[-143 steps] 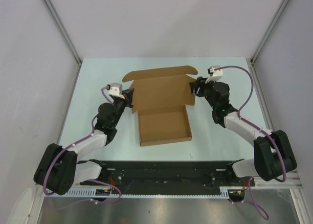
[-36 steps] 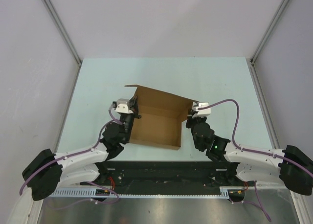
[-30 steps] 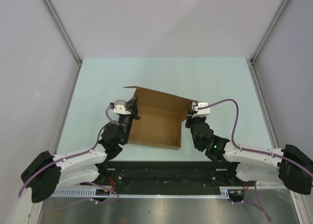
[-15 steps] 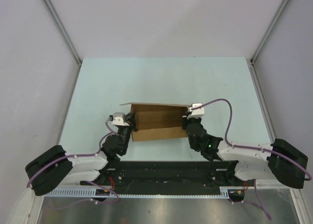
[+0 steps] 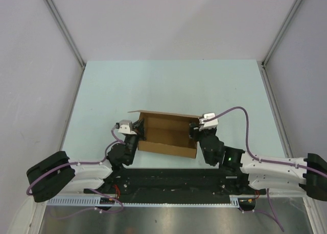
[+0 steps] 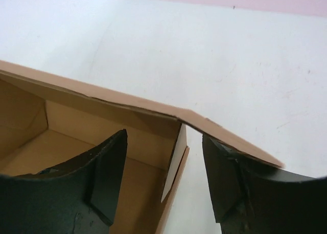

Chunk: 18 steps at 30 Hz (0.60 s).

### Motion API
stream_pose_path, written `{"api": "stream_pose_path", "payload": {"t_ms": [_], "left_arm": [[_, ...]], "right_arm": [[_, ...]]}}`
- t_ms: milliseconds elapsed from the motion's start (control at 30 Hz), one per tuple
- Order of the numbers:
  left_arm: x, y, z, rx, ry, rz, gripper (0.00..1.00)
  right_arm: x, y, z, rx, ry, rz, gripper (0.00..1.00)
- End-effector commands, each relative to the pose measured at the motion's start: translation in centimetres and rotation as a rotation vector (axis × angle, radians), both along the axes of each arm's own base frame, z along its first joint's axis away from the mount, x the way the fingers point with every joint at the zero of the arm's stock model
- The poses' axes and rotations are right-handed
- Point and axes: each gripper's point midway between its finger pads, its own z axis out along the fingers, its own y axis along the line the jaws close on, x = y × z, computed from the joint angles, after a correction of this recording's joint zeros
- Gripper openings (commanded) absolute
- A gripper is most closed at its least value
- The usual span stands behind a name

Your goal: Fold the paper box

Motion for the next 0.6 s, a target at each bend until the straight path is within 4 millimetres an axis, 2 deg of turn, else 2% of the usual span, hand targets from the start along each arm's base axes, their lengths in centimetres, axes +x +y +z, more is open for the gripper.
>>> {"api": "stream_pose_path", "payload": {"t_ms": [0,133,167,233,267,300,333,400,500,533,567], "left_arm": [[-0.7,0.7,-1.8,-0.034,0.043,0.017,0.05],[-0.7,0.6,-1.9,-0.03,0.041,0.019,0.05],[-1.1,1.0,-3.0,-0.004,0.056,0.016,0.05],[-1.2,1.2,-3.2,-0.002,0.057,0.022,0.05],[-1.4,1.2,-3.5,0.002,0.06,0.019,0.05],[-1.4,1.2,-3.8,0.011,0.066,0.019,0.05],[-1.4,1.4,-3.8,0.005,0.064,0.029,0.05],[-1.6,1.5,-4.1,0.01,0.069,0.028,0.05],[-1.7,1.7,-4.4,0.01,0.072,0.034,0.05],[-1.8,1.7,-4.4,0.008,0.073,0.034,0.05],[-1.8,1.8,-4.5,0.009,0.076,0.033,0.04]], "right_arm": [[-1.4,-1.1,5.0,-0.002,-0.078,-0.028,0.66],[-3.7,-1.4,8.3,-0.005,-0.147,0.004,0.67],[-3.9,-1.8,9.5,0.033,-0.163,-0.015,0.67],[-5.1,-1.8,11.1,-0.013,-0.2,0.021,0.67],[-5.5,-2.0,12.7,0.066,-0.214,0.016,0.67],[-6.2,-1.6,13.5,0.077,-0.227,0.049,0.67],[-6.4,-1.9,14.4,0.013,-0.258,0.055,0.67],[-6.9,-2.1,17.2,0.101,-0.29,0.064,0.67],[-7.6,-1.1,20.2,0.116,-0.35,0.113,0.68],[-7.2,-0.8,20.6,0.11,-0.361,0.106,0.7],[-7.1,0.3,20.6,0.093,-0.369,0.133,0.7]]}}
